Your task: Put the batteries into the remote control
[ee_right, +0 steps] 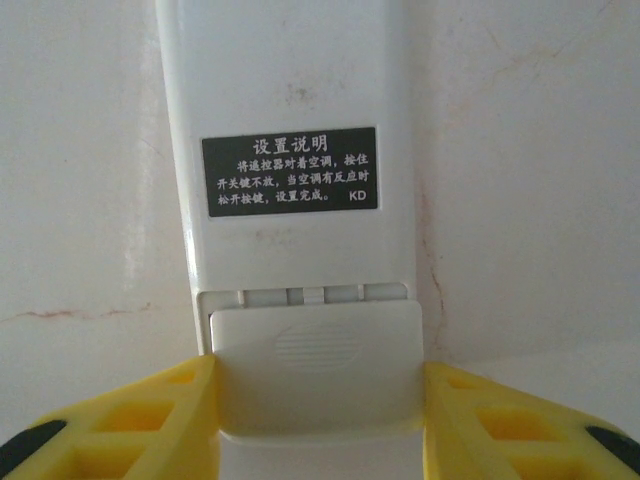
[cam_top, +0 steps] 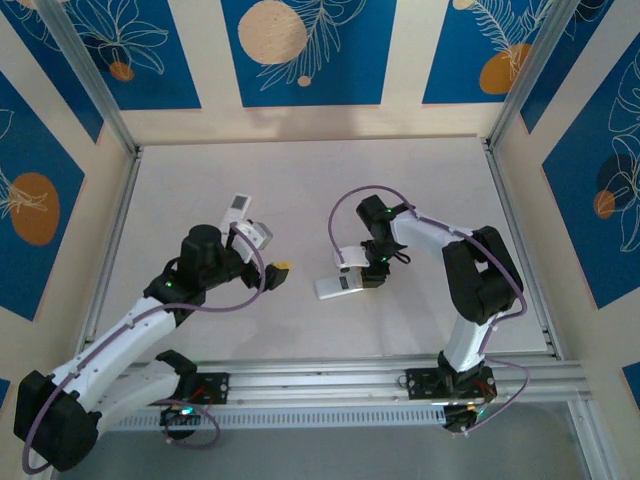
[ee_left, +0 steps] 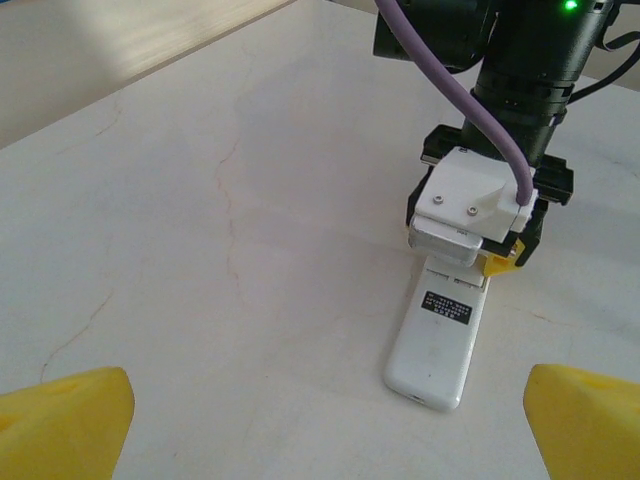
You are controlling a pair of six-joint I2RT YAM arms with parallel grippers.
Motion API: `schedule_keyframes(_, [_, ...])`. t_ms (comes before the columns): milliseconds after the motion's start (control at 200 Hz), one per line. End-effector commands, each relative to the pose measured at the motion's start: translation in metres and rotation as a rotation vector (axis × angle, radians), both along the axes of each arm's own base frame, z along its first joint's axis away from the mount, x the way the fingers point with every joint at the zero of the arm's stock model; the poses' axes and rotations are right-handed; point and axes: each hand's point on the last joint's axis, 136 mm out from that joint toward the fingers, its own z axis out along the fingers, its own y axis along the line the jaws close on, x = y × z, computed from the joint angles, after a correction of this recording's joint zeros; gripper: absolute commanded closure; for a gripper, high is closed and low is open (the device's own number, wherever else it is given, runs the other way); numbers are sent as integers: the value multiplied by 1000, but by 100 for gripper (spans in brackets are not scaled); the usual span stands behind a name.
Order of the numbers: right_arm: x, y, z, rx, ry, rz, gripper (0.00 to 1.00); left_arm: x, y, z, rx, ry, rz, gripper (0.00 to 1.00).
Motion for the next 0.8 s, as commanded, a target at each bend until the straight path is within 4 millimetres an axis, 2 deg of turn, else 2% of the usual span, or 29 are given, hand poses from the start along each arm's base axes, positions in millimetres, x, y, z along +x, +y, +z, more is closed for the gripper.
schedule_keyframes(0, [-5, 8, -2, 7, 31, -19, 51, 0, -2, 4, -27, -3, -10, 0])
schedule_keyframes(320, [-7, 12, 4, 7, 29, -45, 43, 1, -3, 1, -28, 4, -13, 0])
schedule_keyframes(680, [-2, 13, 25, 26, -6, -70, 40, 1, -5, -2, -35, 17, -13, 0])
schedule_keyframes(795, [3, 18, 43, 70, -26, -125, 40, 3, -6, -1, -41, 25, -11, 0])
